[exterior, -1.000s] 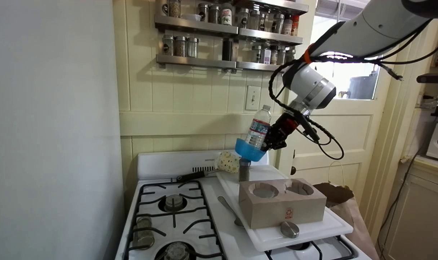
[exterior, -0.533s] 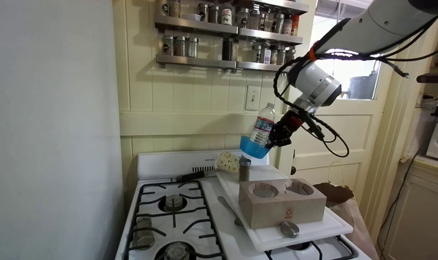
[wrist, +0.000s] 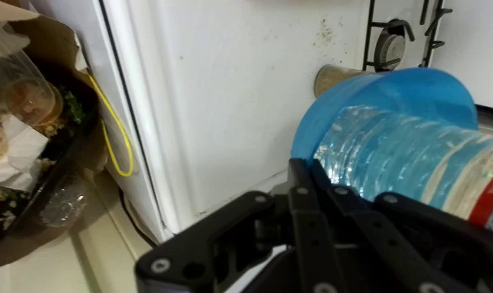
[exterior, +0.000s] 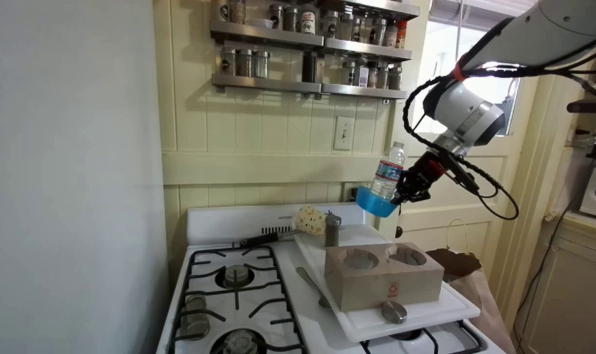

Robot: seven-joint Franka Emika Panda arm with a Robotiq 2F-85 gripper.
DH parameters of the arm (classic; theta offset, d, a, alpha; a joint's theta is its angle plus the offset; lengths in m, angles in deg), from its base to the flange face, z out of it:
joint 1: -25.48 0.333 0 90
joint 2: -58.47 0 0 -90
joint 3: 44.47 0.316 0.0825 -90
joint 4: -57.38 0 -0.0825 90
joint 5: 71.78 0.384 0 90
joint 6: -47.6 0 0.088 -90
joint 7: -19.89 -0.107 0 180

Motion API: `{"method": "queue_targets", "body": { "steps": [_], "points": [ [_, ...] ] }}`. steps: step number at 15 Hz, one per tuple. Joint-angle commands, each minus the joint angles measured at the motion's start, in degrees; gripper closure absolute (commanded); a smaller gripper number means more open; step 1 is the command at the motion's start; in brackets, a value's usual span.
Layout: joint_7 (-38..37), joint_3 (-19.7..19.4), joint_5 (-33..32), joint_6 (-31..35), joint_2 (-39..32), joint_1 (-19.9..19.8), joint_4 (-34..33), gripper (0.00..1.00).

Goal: Remove the blue bowl from the bottle and put it on the tray

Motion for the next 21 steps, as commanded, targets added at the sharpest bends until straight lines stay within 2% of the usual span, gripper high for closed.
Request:
{"method": "queue_targets", "body": {
  "steps": [1,5,11,16,18,20,21],
  "points": [
    [-1.5,0.0,2.3,4.3,-0.9,-0.4,3.1,0.99],
    [-3.1,0.9,1.7,7.6,-2.3,-0.1,3.7,0.99],
    [-10.5,2.0,-5.1,7.9,-4.4,1.8,1.6,0.99],
    [-16.6,2.1,-11.7,11.9,-3.9,2.4,2.3,0.99],
    [-17.9,2.6,-12.4,12.6,-3.8,2.0,2.4,0.99],
    [-18.4,3.0,-12.0,12.7,-3.8,1.8,2.4,0.71],
    [-18.5,3.1,-11.8,12.5,-3.8,1.7,2.4,0.64]
  ]
}}
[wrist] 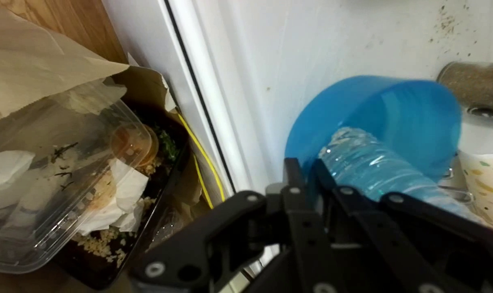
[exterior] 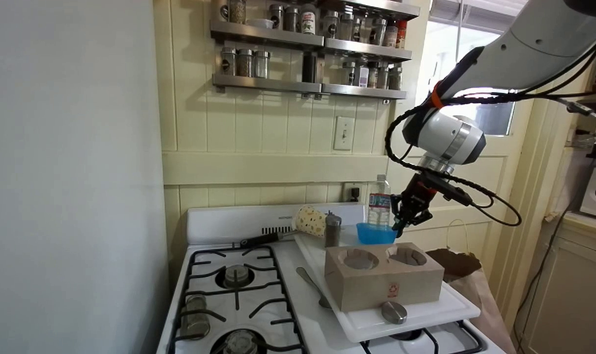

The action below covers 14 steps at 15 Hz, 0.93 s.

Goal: Remove the blue bowl from the bottle and put it on the tray

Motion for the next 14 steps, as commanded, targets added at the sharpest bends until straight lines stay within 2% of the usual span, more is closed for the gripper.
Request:
{"method": "queue_targets", "body": {
  "steps": [1,6,9,14],
  "points": [
    [-2.2,1.0,-0.4,0.5,0.5,-0.3,-0.1,0.57],
    [-2.2,1.3,-0.4,0.4,1.1,-0.4,-0.2,0.18],
    [-2.2,1.4,-0.8,-0.1,1.4,-0.4,-0.3,0.0],
    [-3.7,0.9,-2.7,-3.2,3.0,-0.4,0.1,0.0]
  ]
}}
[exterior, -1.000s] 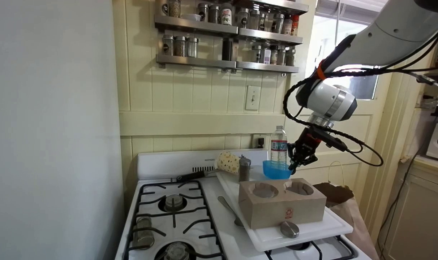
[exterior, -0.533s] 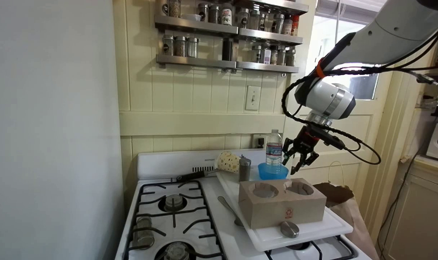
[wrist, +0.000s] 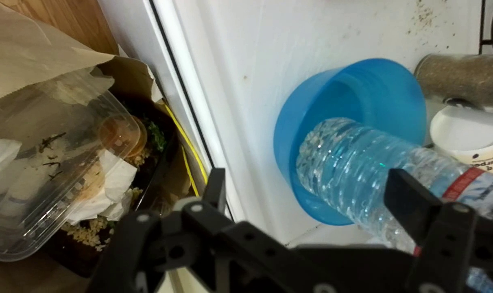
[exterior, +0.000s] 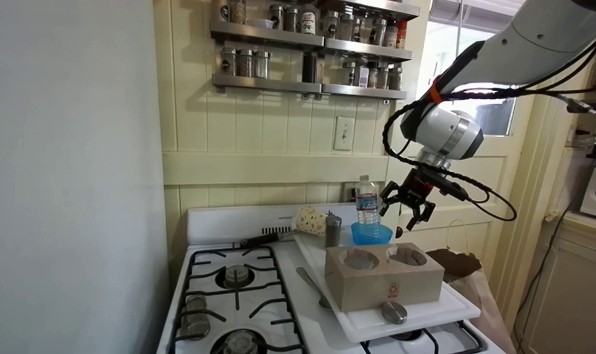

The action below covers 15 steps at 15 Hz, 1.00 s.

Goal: Remove the blue bowl from the bottle and put it on the tray

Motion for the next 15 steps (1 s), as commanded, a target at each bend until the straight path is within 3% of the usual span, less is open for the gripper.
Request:
{"method": "queue_targets", "body": {
  "steps": [1,9,12,15],
  "points": [
    [-2.6,-0.1,-2.7,-3.7,2.7,-0.4,1.1,0.0],
    [4.3,-1.6,-5.0,-28.9,12.8,-1.2,2.0,0.0],
    [6.7,-3.0,-6.6,-34.1,17.8,-1.1,1.8,0.0],
    [14.7,-4.2,-6.4,-37.6,22.8,-0.4,1.5,0.0]
  ]
}}
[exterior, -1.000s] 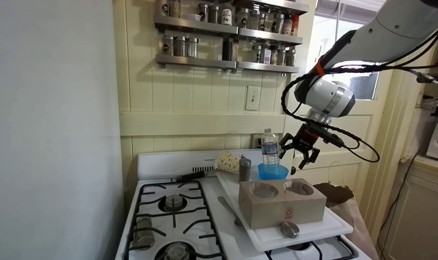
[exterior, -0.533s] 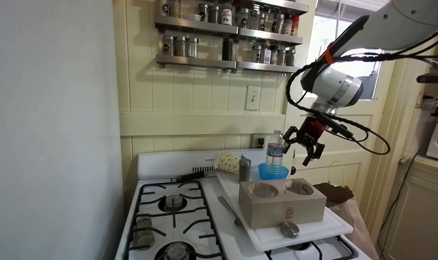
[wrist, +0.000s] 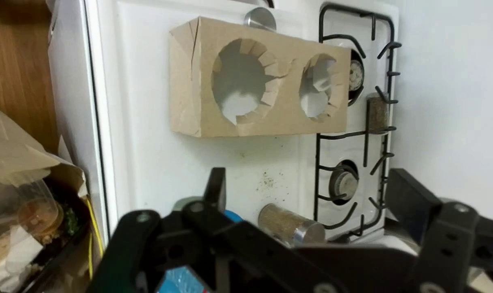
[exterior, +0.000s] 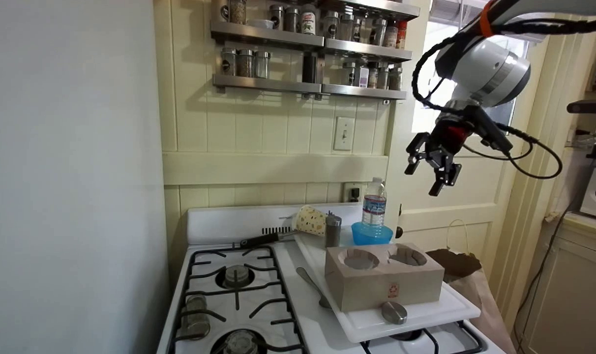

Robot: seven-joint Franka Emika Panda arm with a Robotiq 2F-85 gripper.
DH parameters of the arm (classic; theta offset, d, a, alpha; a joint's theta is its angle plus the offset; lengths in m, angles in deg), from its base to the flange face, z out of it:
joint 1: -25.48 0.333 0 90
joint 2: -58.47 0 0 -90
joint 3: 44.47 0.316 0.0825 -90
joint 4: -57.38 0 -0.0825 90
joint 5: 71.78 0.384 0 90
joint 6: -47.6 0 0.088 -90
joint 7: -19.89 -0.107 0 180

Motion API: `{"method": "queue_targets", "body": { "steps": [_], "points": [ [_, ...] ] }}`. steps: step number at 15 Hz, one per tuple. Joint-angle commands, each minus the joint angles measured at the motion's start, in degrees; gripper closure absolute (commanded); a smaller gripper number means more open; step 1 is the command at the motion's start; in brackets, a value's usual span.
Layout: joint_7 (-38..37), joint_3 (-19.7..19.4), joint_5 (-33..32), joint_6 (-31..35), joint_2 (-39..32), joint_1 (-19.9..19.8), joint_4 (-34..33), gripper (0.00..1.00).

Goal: Remove the blue bowl from the bottle and put it on the tray

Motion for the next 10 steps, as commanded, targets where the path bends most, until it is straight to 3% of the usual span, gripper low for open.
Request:
{"method": "queue_targets", "body": {
  "steps": [1,4,10],
  "points": [
    [2.3,-1.5,-0.1,-1.3,1.7,1.1,-0.2,0.0],
    [4.7,-2.1,-0.2,-2.8,5.1,1.5,0.0,0.0],
    [5.6,-2.0,-0.2,-2.7,5.1,1.6,0.8,0.0]
  ]
}}
